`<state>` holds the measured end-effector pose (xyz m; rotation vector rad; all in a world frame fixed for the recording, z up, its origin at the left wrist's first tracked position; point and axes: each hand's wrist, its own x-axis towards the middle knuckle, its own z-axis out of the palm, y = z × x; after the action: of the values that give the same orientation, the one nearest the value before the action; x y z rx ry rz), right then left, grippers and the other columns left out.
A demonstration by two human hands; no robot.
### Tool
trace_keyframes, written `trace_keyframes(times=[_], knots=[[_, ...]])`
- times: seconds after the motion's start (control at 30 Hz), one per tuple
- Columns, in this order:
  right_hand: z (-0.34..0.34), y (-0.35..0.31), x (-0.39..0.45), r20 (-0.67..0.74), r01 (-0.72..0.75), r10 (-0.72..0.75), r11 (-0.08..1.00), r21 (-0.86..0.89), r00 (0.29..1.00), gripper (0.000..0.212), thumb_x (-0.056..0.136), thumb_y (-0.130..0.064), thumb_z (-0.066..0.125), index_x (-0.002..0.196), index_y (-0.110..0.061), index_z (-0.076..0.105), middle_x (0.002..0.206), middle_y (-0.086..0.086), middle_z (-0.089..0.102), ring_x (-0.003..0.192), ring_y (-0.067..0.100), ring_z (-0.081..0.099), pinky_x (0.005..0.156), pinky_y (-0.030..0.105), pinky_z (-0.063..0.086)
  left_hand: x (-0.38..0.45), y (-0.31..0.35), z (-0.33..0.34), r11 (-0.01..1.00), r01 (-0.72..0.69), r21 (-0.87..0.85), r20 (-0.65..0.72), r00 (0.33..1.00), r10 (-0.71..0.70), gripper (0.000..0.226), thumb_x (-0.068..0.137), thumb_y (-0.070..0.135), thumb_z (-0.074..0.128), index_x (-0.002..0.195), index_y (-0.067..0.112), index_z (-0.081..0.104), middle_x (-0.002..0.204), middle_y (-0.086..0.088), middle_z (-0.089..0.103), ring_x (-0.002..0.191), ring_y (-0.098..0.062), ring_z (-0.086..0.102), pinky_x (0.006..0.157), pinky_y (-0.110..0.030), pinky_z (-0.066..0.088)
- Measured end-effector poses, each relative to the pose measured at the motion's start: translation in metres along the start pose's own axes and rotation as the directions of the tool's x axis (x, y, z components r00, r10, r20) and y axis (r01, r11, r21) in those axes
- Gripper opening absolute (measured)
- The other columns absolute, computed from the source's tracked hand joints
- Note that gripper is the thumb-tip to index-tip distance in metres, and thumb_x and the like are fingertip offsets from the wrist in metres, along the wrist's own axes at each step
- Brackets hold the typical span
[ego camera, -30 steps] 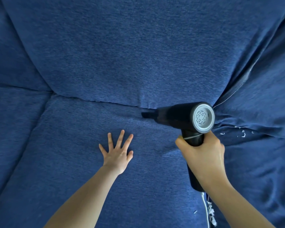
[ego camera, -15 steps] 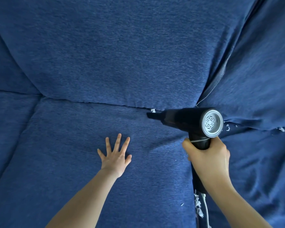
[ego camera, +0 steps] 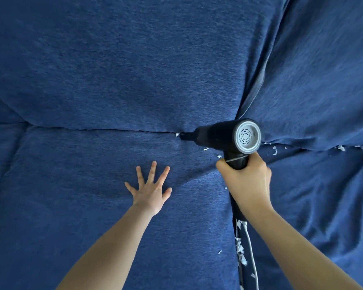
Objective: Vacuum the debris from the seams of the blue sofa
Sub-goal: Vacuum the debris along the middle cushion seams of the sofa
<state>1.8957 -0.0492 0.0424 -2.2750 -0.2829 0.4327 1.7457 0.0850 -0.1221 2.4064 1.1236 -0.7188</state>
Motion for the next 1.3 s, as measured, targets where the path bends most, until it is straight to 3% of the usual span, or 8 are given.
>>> trace_keyframes(times=[0.27,0.43,0.53,0.6,0.63,0.73,0.9,1.3], knots=[[-0.007,-0.010,-0.008,-0.016,-0.010,0.010,1.000,0.000,1.000,0.025,0.073,-0.032,0.073,0.072,-0.020,0.052,0.063,-0.002,0.060,0.073,0.026,0.058,0.068,0.037,0.046,-0.001,0.000,-0.003,1.000,-0.002,0.013,0.033,0.999,0.002,0.066,0.097,0.061,0.021,0.144,0.049,-0.023,0.153,0.007,-0.038,0.140,-0.040,-0.031,0.106,-0.077,0.004],[0.004,-0.021,-0.006,0.000,-0.011,0.011,1.000,-0.016,1.000,0.024,0.071,-0.034,0.071,0.071,-0.021,0.051,0.062,-0.002,0.058,0.074,0.028,0.059,0.072,0.043,0.052,-0.002,-0.001,-0.001,1.000,-0.013,0.012,0.024,1.000,0.013,0.065,0.097,0.061,0.019,0.144,0.048,-0.024,0.152,0.006,-0.040,0.139,-0.041,-0.033,0.105,-0.077,0.004],[-0.002,-0.024,-0.009,0.005,0.024,-0.024,0.999,-0.043,1.000,0.026,0.073,-0.032,0.073,0.070,-0.020,0.050,0.060,-0.004,0.056,0.068,0.016,0.057,0.063,0.032,0.046,-0.002,-0.001,0.001,1.000,-0.015,0.018,0.017,1.000,0.014,0.065,0.097,0.061,0.018,0.144,0.047,-0.024,0.151,0.005,-0.041,0.138,-0.042,-0.033,0.105,-0.078,0.004],[-0.009,-0.027,-0.012,-0.010,0.041,-0.042,0.998,-0.042,0.999,0.026,0.073,-0.028,0.074,0.068,-0.018,0.050,0.055,-0.003,0.053,0.059,0.005,0.055,0.050,0.016,0.040,-0.001,-0.002,0.003,1.000,-0.019,0.014,0.007,1.000,0.019,0.065,0.097,0.061,0.018,0.144,0.047,-0.025,0.151,0.005,-0.042,0.138,-0.042,-0.034,0.105,-0.078,0.004],[-0.011,-0.028,-0.013,-0.012,0.044,-0.045,0.998,-0.035,0.999,0.026,0.073,-0.027,0.074,0.067,-0.018,0.050,0.054,-0.003,0.052,0.055,0.004,0.054,0.047,0.016,0.040,0.000,-0.002,0.004,1.000,-0.021,0.014,0.000,1.000,0.021,0.064,0.097,0.061,0.018,0.144,0.047,-0.025,0.151,0.005,-0.042,0.138,-0.042,-0.034,0.104,-0.078,0.004],[-0.004,-0.030,-0.008,0.004,0.052,-0.052,0.997,-0.060,0.999,0.025,0.073,-0.030,0.074,0.070,-0.019,0.052,0.057,-0.004,0.055,0.062,0.012,0.054,0.060,0.032,0.044,0.000,-0.002,0.006,1.000,-0.022,0.006,-0.007,1.000,0.022,0.065,0.097,0.061,0.018,0.143,0.047,-0.026,0.150,0.005,-0.043,0.137,-0.042,-0.035,0.104,-0.079,0.003],[0.020,-0.031,0.000,0.025,0.056,-0.054,0.994,-0.090,0.998,0.026,0.070,-0.039,0.071,0.077,-0.020,0.054,0.065,-0.001,0.061,0.075,0.032,0.062,0.074,0.046,0.055,0.000,-0.002,0.008,1.000,-0.028,0.004,-0.030,0.999,0.028,0.065,0.097,0.060,0.018,0.142,0.048,-0.027,0.144,0.007,-0.048,0.137,-0.042,-0.035,0.104,-0.079,0.003],[-0.006,-0.023,0.002,-0.024,0.078,-0.082,0.988,-0.133,0.996,0.027,0.070,-0.035,0.072,0.070,-0.020,0.050,0.059,-0.002,0.056,0.072,0.030,0.058,0.072,0.043,0.052,-0.001,0.000,0.009,1.000,-0.011,0.024,-0.063,0.998,0.013,0.066,0.097,0.060,0.021,0.145,0.046,-0.021,0.154,0.003,-0.037,0.138,-0.044,-0.032,0.103,-0.079,0.003]])
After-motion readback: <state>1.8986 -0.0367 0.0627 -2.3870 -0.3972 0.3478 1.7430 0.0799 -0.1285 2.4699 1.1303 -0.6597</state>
